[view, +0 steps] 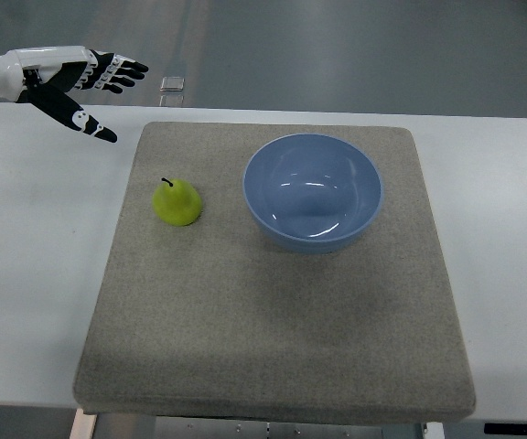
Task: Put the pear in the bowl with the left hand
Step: 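Swing the left hand out over the mat toward the green pear, then lower the open left hand around the green pear, then close the left hand fingers around the pear, then lift the pear with the left hand and carry it over the blue bowl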
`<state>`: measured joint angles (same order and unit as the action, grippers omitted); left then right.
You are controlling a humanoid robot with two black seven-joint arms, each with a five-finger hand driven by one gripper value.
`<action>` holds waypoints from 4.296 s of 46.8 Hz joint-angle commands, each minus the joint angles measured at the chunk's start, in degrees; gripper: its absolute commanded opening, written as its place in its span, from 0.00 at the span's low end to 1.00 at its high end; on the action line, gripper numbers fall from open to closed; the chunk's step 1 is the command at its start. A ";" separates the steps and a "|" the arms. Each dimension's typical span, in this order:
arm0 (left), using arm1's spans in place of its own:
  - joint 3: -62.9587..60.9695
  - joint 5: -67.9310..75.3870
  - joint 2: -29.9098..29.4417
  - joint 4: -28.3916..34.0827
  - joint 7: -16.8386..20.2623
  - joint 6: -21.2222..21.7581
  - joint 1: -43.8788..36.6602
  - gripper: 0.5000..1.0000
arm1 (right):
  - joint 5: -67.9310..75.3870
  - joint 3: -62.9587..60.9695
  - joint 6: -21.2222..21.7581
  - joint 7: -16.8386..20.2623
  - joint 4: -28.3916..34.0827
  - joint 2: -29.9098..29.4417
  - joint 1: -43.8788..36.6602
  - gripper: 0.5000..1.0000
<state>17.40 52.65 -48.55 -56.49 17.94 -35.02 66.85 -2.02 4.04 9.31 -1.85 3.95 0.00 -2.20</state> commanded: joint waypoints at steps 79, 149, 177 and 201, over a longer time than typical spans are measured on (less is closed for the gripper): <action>-6.50 39.72 11.63 -5.91 -0.10 10.58 -0.23 0.95 | 0.00 0.00 0.00 0.00 0.00 0.00 0.00 0.85; -7.29 44.91 14.36 -5.82 -0.10 10.93 -1.29 0.13 | 0.00 0.00 0.00 0.00 0.00 0.00 0.00 0.85; -6.07 43.77 14.18 -7.23 -0.10 11.20 0.12 0.00 | 0.00 0.00 0.00 0.00 0.00 0.00 0.00 0.85; -0.09 41.40 14.18 -11.79 -0.10 10.93 6.01 0.00 | 0.00 0.00 -0.08 0.00 0.00 0.00 0.00 0.85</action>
<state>17.27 94.61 -34.30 -67.17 17.84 -24.08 71.91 -2.02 4.04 9.31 -1.85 3.95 0.00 -2.19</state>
